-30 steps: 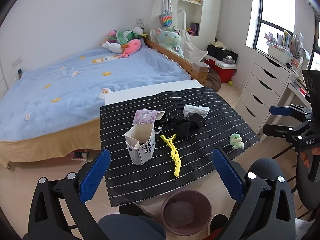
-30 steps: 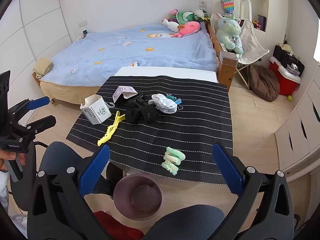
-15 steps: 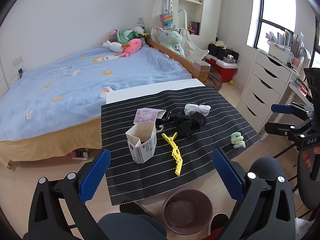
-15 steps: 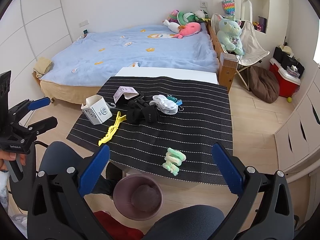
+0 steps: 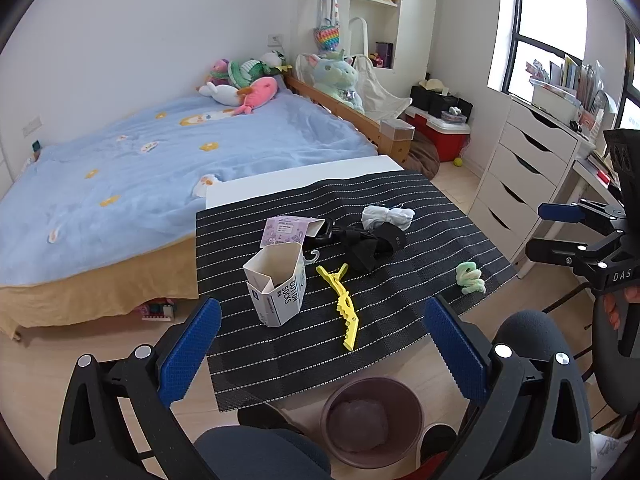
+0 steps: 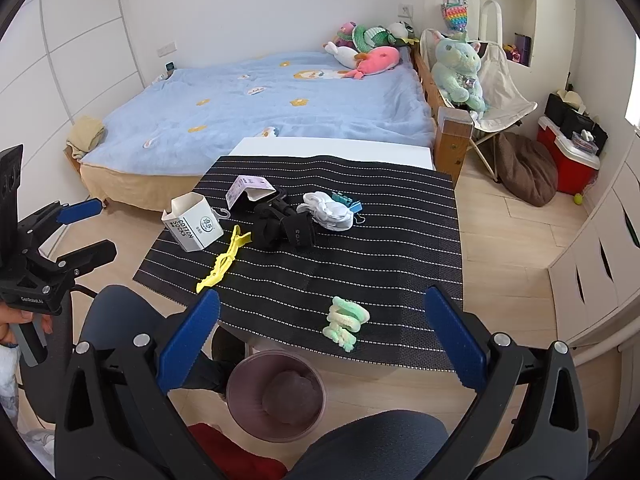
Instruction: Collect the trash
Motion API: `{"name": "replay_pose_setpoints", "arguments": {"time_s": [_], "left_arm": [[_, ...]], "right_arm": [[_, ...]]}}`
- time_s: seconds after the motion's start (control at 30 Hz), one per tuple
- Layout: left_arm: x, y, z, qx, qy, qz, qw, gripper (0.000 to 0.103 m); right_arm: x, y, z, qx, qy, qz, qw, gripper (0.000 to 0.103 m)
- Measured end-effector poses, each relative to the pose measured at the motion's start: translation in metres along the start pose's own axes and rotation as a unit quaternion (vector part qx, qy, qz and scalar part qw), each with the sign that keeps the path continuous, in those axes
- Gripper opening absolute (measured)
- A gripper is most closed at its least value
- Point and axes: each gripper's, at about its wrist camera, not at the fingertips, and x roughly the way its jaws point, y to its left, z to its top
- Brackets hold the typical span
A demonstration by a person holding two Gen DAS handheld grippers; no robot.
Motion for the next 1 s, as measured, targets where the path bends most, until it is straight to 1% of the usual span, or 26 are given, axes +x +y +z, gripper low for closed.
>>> {"name": "replay_pose_setpoints", "arguments": {"time_s": [0.4,0.57,0.73,0.9,1.0], "left_arm": [[0.0,0.0,-0.001,-0.007,0.002,0.002,1.0,0.098],[0.001,0.002,-0.002,-0.008,-0.001,0.013,0.9999,0.098],[0.002,0.006,-0.003,-0.015,0.001,0.013,0.9998,0.098],[0.002,0.006,-0.004,-0.014,0.002,0.012,0.9998,0.098],[0.002,0.006,-0.004,-0.013,0.003,0.011,0.9998,0.098]], "right_arm": [[0.0,-0.002,-0.001,0.0,0.0,-0.001,1.0,0.1],[0.0,-0.003,-0.002,0.002,-0.001,-0.002,1.0,0.1],[0.0,-0.003,-0.003,0.001,0.0,-0.002,1.0,0.1],[0.006,-0.008,-0.004,0.007,0.006,0.007,1.0,0.1],[0.014,-0.011,-0.004,0.01,0.016,0.002,1.0,0.1]]}}
